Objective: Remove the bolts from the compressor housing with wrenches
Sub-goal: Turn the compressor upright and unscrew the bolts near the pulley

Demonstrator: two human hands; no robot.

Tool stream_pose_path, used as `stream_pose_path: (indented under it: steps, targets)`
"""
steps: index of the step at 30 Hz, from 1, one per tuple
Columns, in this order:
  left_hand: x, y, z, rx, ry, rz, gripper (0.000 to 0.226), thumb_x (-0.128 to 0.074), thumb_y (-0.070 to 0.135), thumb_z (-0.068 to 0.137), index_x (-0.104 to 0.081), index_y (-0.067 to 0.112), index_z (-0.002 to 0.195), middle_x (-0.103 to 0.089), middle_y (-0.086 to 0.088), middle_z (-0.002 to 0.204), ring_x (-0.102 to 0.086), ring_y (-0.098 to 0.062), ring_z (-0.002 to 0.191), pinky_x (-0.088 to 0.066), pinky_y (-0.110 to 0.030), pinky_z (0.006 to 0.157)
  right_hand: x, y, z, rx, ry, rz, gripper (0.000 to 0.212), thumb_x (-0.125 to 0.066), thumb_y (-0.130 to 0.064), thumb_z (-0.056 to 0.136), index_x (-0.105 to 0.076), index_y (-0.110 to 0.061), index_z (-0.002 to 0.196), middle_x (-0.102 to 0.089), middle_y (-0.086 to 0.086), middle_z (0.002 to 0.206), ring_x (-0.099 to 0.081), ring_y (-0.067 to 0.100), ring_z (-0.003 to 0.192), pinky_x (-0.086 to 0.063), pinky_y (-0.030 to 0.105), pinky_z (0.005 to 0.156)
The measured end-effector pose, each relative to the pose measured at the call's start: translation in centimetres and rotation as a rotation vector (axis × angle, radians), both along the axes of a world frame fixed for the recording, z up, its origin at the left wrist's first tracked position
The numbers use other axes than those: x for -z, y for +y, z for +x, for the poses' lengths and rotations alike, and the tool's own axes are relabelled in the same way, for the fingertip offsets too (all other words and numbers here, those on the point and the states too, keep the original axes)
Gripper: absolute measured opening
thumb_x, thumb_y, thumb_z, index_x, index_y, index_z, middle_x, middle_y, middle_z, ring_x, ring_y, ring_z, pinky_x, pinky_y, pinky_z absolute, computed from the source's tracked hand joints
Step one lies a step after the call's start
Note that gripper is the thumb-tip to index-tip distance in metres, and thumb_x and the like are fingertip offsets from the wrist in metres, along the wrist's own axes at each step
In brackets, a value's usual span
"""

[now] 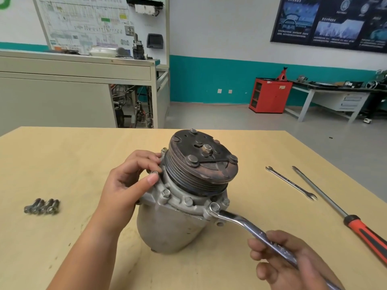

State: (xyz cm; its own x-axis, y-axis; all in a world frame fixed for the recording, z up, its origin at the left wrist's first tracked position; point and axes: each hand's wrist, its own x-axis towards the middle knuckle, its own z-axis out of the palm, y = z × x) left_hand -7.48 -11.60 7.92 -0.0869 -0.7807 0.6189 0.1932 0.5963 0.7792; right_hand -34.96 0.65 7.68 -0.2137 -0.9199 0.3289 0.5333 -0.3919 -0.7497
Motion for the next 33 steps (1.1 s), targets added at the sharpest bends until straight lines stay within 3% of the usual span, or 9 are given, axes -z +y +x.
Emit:
stream_pose_path:
  steps: [2,4,7,9,13,17,24,28,33]
  targets:
    - [0.0,0.1,0.0,-0.013,-0.030,-0.015,0.014,-0.063,0.027,0.070,-0.076,0.028,0.075,-0.063,0.011,0.093,-0.056,-0.020,0.106,-0.041,-0.042,0.099,0.5,0.4,1.6,-0.073,-0.188,0.063,0.036,-0.025,0.004,0.100,-0.027,0.031,0.124,-0.028,0.055,0.123,-0.034,0.056,0.117,-0.032,0.053,0.099]
    - [0.0,0.1,-0.1,-0.019,-0.044,-0.013,0.015,-0.062,0.028,0.071,-0.077,0.030,0.076,-0.063,0.011,0.094,-0.056,-0.020,0.106,-0.041,-0.041,0.098,0.4,0.0,2.5,0.025,-0.024,0.100,0.048,-0.059,-0.025,0.091,-0.056,0.020,0.110,-0.049,0.051,0.105,-0.055,0.046,0.102,-0.048,0.043,0.087]
    - [0.1,0.1,-0.1,-0.013,-0.042,-0.010,0.020,-0.058,0.022,0.077,-0.076,0.030,0.075,-0.062,0.011,0.095,-0.054,-0.019,0.105,-0.041,-0.038,0.097,0.5,-0.1,4.6,-0.002,0.035,0.146,0.065,-0.086,-0.059,0.011,-0.072,-0.012,0.053,-0.066,0.022,0.057,-0.062,0.021,0.045,-0.046,0.021,0.036]
    - [0.3,0.0,-0.2,-0.005,-0.023,0.004,0.033,-0.047,0.013,0.081,-0.076,0.028,0.075,-0.062,0.011,0.095,-0.053,-0.019,0.107,-0.039,-0.038,0.098,0.0,-1.3,4.0,-0.008,-0.007,0.254,0.064,-0.084,-0.053,0.003,-0.069,-0.011,0.049,-0.062,0.017,0.050,-0.056,0.018,0.038,-0.041,0.019,0.032]
    - [0.5,0.0,-0.5,0.021,0.030,0.044,0.037,-0.042,0.009,0.079,-0.074,0.026,0.072,-0.062,0.012,0.093,-0.051,-0.018,0.107,-0.036,-0.037,0.098,-1.2,-4.9,2.5,-0.137,0.016,0.323,0.024,-0.066,-0.037,0.051,-0.065,-0.013,0.049,-0.045,0.006,0.039,-0.040,0.014,0.034,-0.033,0.016,0.034]
    - [0.5,0.0,-0.4,0.030,0.031,0.048,0.035,-0.045,0.007,0.079,-0.074,0.026,0.073,-0.060,0.011,0.096,-0.052,-0.015,0.108,-0.041,-0.031,0.096,-2.1,-9.0,3.2,-0.195,0.090,0.390,0.038,-0.036,-0.017,0.075,-0.057,-0.013,0.044,-0.036,0.000,0.037,-0.031,0.010,0.034,-0.028,0.017,0.035]
    - [0.6,-0.2,-0.2,0.039,0.054,0.052,0.034,-0.048,0.006,0.077,-0.074,0.026,0.073,-0.061,0.010,0.096,-0.054,-0.013,0.107,-0.045,-0.026,0.094,-0.1,-5.4,2.3,-0.268,-0.424,0.160,0.016,-0.067,-0.035,0.068,-0.067,-0.020,0.063,-0.046,-0.006,0.053,-0.043,0.005,0.045,-0.034,0.016,0.038]
    - [0.7,0.0,-0.2,0.041,0.066,0.057,0.035,-0.047,0.006,0.077,-0.074,0.027,0.074,-0.063,0.012,0.095,-0.054,-0.012,0.107,-0.045,-0.025,0.093,1.2,-2.5,2.5,-0.351,-0.453,-0.055,0.037,-0.053,-0.025,0.093,-0.060,0.009,0.106,-0.061,0.027,0.090,-0.060,0.032,0.085,-0.048,0.041,0.073]
    - [0.8,0.1,-0.2,0.014,0.045,0.035,0.031,-0.051,0.010,0.080,-0.075,0.030,0.078,-0.063,0.012,0.097,-0.054,-0.014,0.108,-0.043,-0.030,0.096,0.2,2.4,1.2,-0.247,-0.388,0.057,0.037,-0.009,0.007,0.099,-0.018,0.041,0.113,-0.027,0.061,0.108,-0.034,0.063,0.106,-0.019,0.061,0.096]
